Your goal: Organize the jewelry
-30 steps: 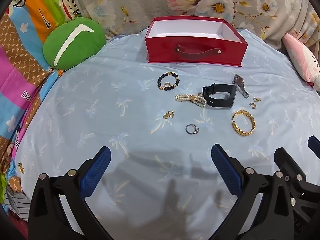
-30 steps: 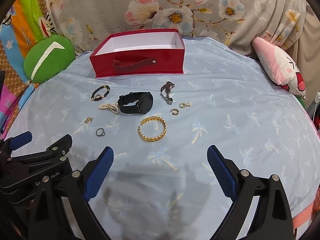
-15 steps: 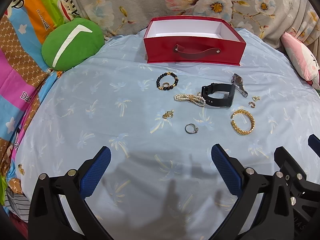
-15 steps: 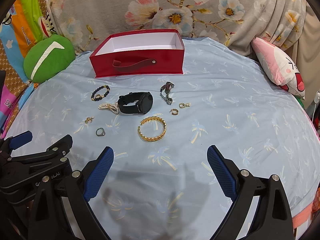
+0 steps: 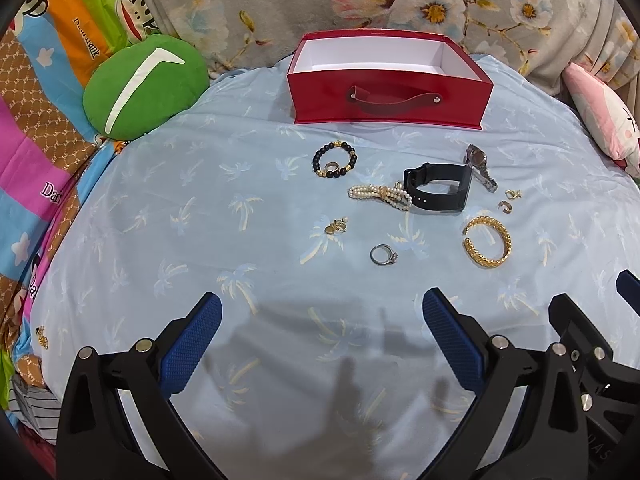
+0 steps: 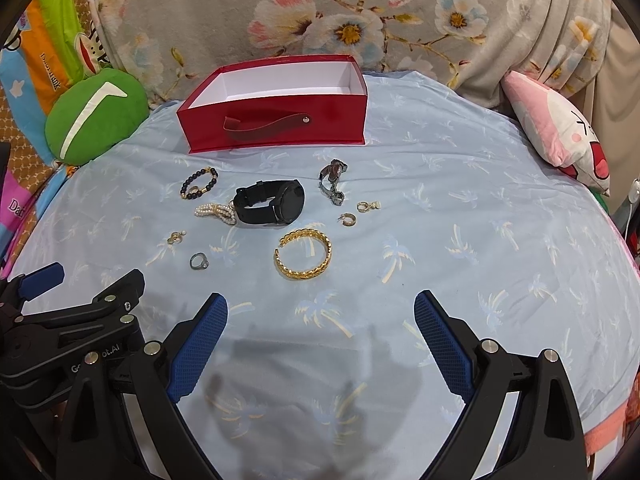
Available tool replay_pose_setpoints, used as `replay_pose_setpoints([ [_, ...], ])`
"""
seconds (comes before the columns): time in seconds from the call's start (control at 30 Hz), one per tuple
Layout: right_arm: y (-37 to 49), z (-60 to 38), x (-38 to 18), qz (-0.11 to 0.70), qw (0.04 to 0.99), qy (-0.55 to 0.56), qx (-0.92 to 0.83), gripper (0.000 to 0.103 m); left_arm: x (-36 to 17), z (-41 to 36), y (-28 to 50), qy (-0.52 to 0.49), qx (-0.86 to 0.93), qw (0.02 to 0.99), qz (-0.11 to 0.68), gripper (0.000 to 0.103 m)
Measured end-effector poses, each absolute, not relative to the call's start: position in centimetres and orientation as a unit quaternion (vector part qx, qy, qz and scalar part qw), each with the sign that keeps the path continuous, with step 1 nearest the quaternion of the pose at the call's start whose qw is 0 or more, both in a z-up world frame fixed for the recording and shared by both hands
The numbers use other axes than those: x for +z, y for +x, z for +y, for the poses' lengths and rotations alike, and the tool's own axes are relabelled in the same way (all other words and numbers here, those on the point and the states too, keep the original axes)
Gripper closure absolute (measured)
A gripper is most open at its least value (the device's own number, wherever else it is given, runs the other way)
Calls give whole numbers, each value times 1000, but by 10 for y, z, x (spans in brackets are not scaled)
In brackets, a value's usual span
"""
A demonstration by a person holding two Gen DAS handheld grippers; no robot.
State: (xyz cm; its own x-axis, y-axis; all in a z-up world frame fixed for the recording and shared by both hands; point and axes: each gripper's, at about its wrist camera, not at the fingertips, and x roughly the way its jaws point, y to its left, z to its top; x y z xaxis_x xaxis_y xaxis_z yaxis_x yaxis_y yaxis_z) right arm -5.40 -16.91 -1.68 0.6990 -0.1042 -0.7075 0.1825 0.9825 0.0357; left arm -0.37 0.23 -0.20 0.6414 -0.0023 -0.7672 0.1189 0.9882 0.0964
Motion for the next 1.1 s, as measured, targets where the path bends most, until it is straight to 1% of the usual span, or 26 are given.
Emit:
replay_pose_setpoints([
  [1.1,-52,-169,-24,386,918,53,-79,10,-5,1,-5,76,-29,912,402,5],
])
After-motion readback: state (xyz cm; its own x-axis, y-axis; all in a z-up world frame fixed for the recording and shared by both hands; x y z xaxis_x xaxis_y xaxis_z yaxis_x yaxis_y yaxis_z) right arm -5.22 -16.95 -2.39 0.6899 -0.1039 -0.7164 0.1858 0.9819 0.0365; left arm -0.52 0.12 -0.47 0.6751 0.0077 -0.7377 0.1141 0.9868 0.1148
